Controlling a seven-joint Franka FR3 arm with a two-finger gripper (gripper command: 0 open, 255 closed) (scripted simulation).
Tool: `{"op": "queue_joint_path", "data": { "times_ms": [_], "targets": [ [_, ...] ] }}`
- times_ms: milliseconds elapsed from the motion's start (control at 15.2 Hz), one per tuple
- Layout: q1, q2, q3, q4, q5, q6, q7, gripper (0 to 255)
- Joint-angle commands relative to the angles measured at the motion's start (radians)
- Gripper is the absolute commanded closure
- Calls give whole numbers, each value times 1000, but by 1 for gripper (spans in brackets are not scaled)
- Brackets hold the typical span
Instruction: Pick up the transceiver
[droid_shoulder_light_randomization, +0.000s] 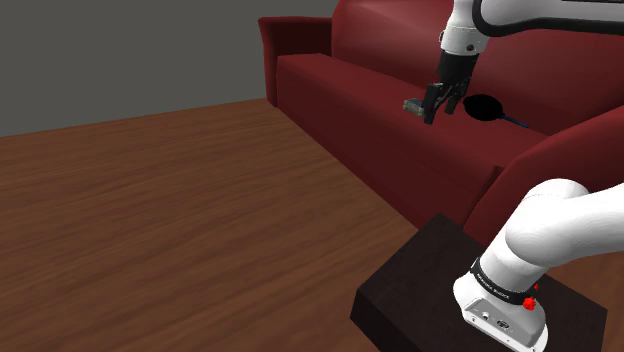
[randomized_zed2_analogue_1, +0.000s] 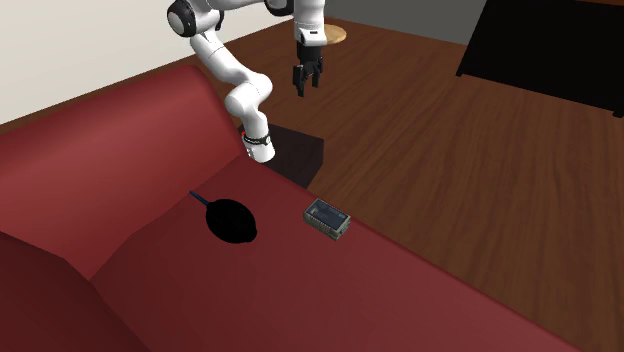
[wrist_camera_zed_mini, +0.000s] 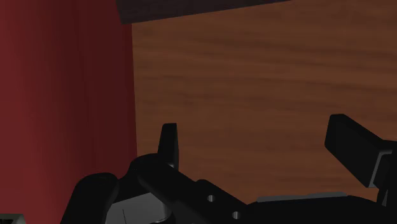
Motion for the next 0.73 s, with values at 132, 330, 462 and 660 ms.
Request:
{"op": "queue_joint_path", "data": {
  "times_ms": [132,330,462,660],
  "targets": [
    [-12,48,-36,16,-23,37,-31,0],
    [-28,126,-88,49,-50,91,-77,0],
    [-36,182,-123,77,-64,125,-107,0],
    [-46,270,-173,127,-76,173,-153,0]
  ]
}}
